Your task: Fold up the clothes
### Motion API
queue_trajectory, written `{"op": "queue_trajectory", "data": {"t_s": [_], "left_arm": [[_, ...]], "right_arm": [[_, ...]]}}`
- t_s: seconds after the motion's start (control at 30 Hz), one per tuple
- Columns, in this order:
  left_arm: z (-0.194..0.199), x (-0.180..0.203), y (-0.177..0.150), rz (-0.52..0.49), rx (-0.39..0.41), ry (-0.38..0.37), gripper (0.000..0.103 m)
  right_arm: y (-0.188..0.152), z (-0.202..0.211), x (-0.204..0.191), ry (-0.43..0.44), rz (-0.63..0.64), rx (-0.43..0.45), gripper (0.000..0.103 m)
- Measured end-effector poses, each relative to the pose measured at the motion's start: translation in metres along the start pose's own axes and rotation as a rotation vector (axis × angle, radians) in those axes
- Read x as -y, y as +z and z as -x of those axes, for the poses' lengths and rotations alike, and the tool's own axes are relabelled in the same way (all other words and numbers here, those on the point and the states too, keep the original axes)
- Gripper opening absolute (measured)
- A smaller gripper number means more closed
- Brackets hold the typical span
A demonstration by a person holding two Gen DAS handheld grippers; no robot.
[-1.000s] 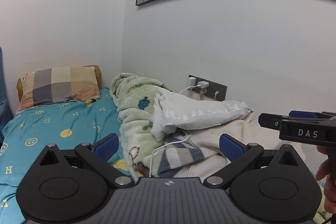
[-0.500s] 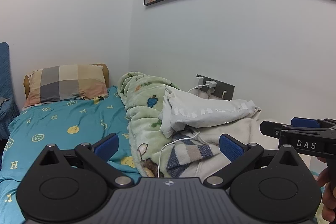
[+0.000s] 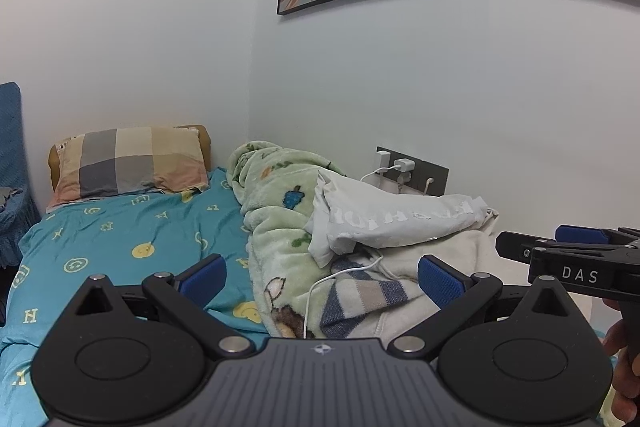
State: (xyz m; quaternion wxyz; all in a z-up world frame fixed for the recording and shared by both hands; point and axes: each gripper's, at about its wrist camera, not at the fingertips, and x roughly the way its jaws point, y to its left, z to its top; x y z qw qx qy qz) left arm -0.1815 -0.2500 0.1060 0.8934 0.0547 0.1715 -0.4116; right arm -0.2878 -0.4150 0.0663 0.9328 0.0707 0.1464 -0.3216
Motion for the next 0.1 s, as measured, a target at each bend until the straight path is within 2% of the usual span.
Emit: {"op": "queue_trajectory", "data": {"t_s": [0.1], "left_arm": [[0.0003,-0.0015,-0.0002,0.003,-0.001,-0.004,0.103]], "right_arm": [[0.0008,-0.0017,0.0012,0.002,0.0,-0.001,0.082]]}}
